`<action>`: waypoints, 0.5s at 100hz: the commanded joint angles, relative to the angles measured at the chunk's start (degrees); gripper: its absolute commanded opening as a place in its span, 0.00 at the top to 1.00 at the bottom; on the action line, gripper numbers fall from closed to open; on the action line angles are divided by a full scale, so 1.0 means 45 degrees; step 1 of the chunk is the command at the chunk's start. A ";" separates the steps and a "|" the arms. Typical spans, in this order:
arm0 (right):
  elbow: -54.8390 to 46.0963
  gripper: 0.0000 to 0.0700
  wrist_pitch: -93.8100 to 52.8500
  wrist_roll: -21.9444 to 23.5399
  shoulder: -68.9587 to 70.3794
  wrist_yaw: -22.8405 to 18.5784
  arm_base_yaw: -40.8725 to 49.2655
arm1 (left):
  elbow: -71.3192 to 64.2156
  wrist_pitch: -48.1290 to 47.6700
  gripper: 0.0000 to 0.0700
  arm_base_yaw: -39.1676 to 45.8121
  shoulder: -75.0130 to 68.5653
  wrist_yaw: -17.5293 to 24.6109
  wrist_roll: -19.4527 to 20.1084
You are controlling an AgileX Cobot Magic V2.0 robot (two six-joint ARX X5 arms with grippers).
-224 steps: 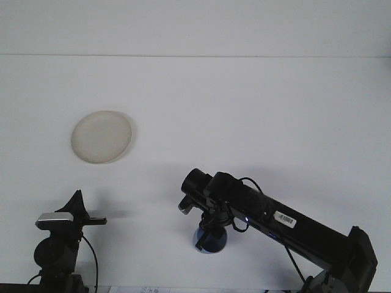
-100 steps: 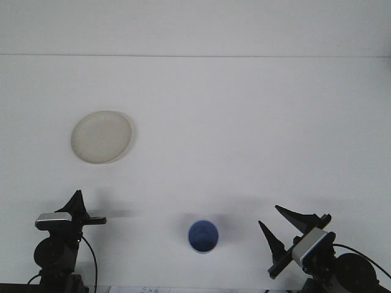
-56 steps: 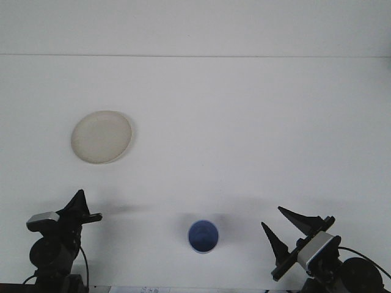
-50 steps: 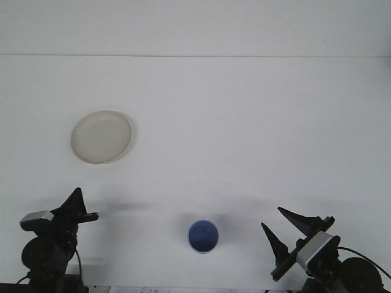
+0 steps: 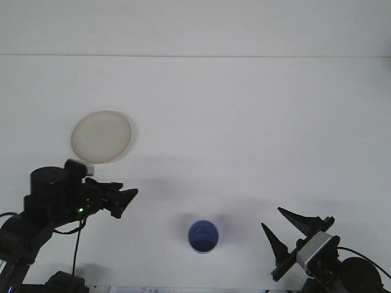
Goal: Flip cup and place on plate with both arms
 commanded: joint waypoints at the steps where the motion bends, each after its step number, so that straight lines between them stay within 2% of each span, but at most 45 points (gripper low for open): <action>1: 0.0010 0.46 0.0126 0.0024 0.0015 0.0005 0.0121 | 0.0889 -0.0670 0.44 -0.1229 0.1039 0.0180 0.0583; 26: 0.0010 0.46 0.0131 0.0024 0.0015 0.0005 0.0121 | 0.3045 -0.1559 0.44 -0.5241 0.4639 -0.1899 0.0588; 50: 0.0010 0.46 0.0131 0.0019 0.0015 0.0010 0.0121 | 0.3793 -0.1656 0.44 -0.7072 0.7227 -0.2157 0.0549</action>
